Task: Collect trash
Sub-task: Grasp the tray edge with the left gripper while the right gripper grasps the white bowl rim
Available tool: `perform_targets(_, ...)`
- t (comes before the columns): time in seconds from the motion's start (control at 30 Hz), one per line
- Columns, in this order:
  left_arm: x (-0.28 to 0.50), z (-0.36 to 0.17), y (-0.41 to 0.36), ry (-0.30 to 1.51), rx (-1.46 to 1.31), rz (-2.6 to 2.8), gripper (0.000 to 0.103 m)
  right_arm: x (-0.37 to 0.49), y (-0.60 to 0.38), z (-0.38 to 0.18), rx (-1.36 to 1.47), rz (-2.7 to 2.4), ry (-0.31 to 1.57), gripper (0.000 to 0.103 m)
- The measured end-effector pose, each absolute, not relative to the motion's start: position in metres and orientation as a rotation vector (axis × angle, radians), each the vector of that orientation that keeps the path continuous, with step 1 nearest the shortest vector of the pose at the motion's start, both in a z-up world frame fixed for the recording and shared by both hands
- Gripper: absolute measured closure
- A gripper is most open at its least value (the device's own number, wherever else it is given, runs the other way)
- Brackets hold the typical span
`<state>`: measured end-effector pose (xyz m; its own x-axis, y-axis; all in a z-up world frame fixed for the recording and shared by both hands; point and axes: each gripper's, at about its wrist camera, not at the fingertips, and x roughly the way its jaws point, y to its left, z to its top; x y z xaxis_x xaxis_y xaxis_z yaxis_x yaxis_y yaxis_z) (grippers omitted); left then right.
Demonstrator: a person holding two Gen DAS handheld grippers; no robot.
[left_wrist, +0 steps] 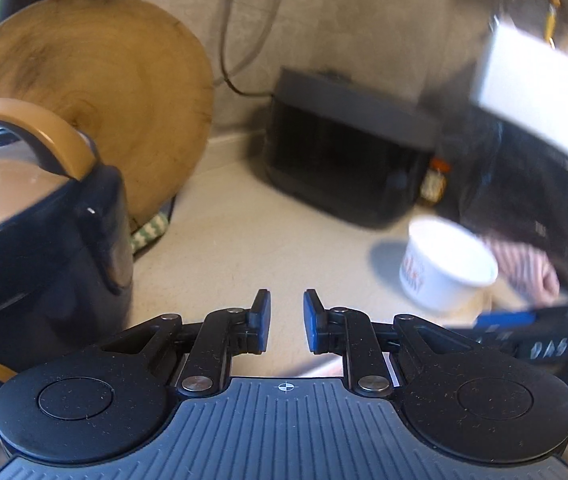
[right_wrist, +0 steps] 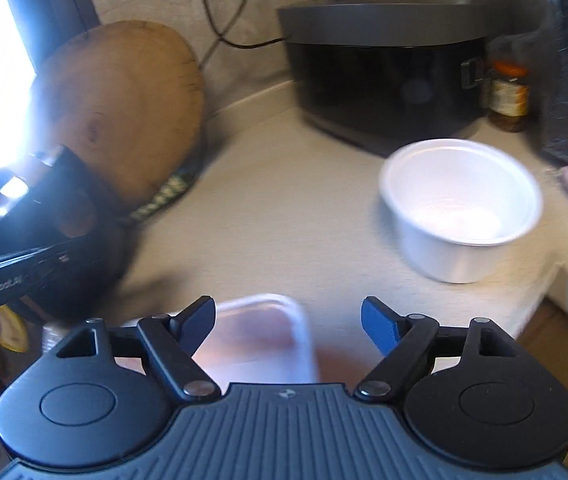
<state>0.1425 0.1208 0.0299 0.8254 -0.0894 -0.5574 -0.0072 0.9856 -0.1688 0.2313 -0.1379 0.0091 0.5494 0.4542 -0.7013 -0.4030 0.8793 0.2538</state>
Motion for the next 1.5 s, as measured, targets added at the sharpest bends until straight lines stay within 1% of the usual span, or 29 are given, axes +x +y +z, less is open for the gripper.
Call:
perform_targets(0.2, 0.167, 0.009, 0.105, 0.706, -0.066, -0.203, 0.082, 0.216, -0.173, -0.009, 0.084, 0.596, 0.967, 0.021)
perform_targets(0.3, 0.187, -0.005, 0.097, 0.789, -0.014, -0.256, 0.082, 0.207, -0.185, -0.016, 0.084, 0.647, 1.013, 0.02)
perform_targets(0.33, 0.192, -0.009, 0.094, 0.815, 0.015, -0.271, 0.081, 0.205, -0.19, -0.016, 0.078, 0.643, 1.011, 0.02)
perform_targets(0.37, 0.196, -0.012, 0.091, 0.83, 0.043, -0.3, 0.074, 0.206, -0.194, -0.015, 0.07, 0.626, 1.001, 0.02)
perform_targets(0.5, 0.204, -0.024, 0.083, 0.919, 0.129, -0.329, 0.071, 0.218, -0.213, -0.003, -0.007, 0.473, 0.907, 0.019)
perform_targets(0.57, 0.208, -0.03, 0.081, 0.956, 0.137, -0.326, 0.071, 0.227, -0.218, 0.004, -0.097, 0.384, 0.838, 0.014)
perform_targets(0.63, 0.209, -0.036, 0.078, 1.002, 0.156, -0.321, 0.071, 0.239, -0.222, 0.011, -0.19, 0.301, 0.778, 0.01)
perform_targets(0.7, 0.212, -0.045, 0.076, 1.061, 0.16, -0.301, 0.076, 0.253, -0.224, 0.017, -0.272, 0.246, 0.728, 0.002)
perform_targets(0.77, 0.209, -0.047, 0.084, 1.062, 0.098, -0.204, 0.081, 0.273, -0.228, 0.021, -0.308, 0.211, 0.692, 0.002)
perform_targets(0.8, 0.206, -0.046, 0.089, 1.061, 0.066, -0.125, 0.086, 0.286, -0.232, 0.021, -0.298, 0.205, 0.693, 0.002)
perform_targets(0.83, 0.202, -0.044, 0.095, 1.045, 0.032, -0.065, 0.088, 0.301, -0.236, 0.02, -0.268, 0.213, 0.709, 0.002)
perform_targets(0.93, 0.184, -0.046, 0.111, 1.027, -0.107, 0.009, 0.088, 0.347, -0.251, 0.008, -0.096, 0.225, 0.793, 0.002)
perform_targets(0.97, 0.179, -0.048, 0.114, 1.03, -0.166, 0.021, 0.087, 0.361, -0.254, 0.0, -0.038, 0.229, 0.824, 0.003)
perform_targets(1.03, 0.166, -0.05, 0.122, 1.01, -0.271, 0.066, 0.088, 0.384, -0.253, -0.016, 0.028, 0.214, 0.874, 0.01)
perform_targets(1.1, 0.159, -0.05, 0.129, 0.995, -0.342, 0.102, 0.088, 0.395, -0.246, -0.029, 0.046, 0.228, 0.913, 0.024)
perform_targets(1.2, 0.15, -0.049, 0.135, 0.961, -0.4, 0.132, 0.088, 0.39, -0.225, -0.04, 0.063, 0.338, 0.981, 0.039)
perform_targets(1.27, 0.148, -0.047, 0.135, 0.946, -0.405, 0.127, 0.088, 0.375, -0.208, -0.042, 0.048, 0.47, 1.016, 0.046)
perform_targets(1.33, 0.154, -0.047, 0.128, 0.947, -0.4, 0.109, 0.087, 0.363, -0.196, -0.042, 0.027, 0.54, 1.031, 0.046)
perform_targets(1.37, 0.156, -0.048, 0.128, 0.95, -0.401, 0.105, 0.084, 0.359, -0.19, -0.042, 0.011, 0.552, 1.024, 0.046)
perform_targets(1.5, 0.172, -0.05, 0.118, 0.932, -0.362, 0.127, 0.084, 0.365, -0.178, -0.047, 0.034, 0.528, 1.025, 0.046)
